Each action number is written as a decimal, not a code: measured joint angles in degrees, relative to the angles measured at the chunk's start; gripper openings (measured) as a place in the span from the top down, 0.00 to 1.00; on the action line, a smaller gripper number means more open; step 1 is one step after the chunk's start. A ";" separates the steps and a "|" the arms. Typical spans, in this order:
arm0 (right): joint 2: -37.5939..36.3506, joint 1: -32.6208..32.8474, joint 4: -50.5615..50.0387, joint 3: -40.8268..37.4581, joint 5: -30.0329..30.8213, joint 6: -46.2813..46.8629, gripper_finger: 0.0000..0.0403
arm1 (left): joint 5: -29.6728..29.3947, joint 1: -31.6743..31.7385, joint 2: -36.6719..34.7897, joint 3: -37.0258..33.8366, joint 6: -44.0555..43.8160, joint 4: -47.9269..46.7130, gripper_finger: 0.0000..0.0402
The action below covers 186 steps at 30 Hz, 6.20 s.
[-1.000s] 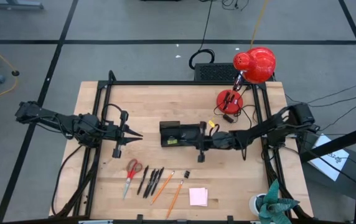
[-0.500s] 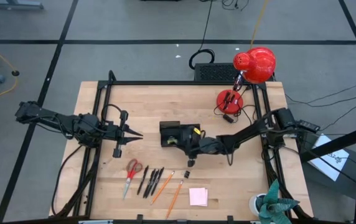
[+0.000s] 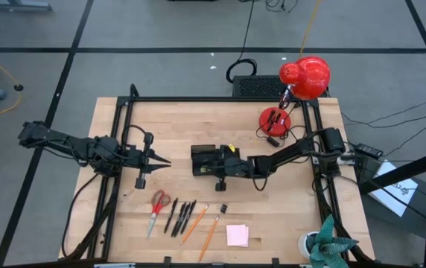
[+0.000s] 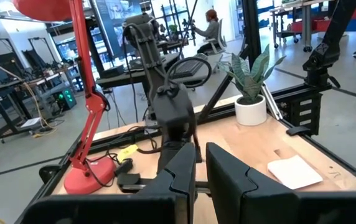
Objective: Pick and place office supplies into organizer
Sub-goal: Put the right binder clip into the desk organizer, then put the binder clip into the desk organizer
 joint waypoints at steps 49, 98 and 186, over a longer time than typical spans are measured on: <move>-15.23 6.87 0.08 -12.38 -27.11 -0.81 0.90 | -0.69 0.02 -0.02 0.00 1.04 -0.79 0.88; 0.38 7.05 9.30 -9.35 -37.13 6.32 0.68 | -0.95 0.00 0.00 0.00 1.09 -2.47 0.88; 3.05 -0.28 10.39 -1.16 -0.81 -1.35 1.00 | -0.95 0.00 0.00 0.00 0.64 -2.00 0.88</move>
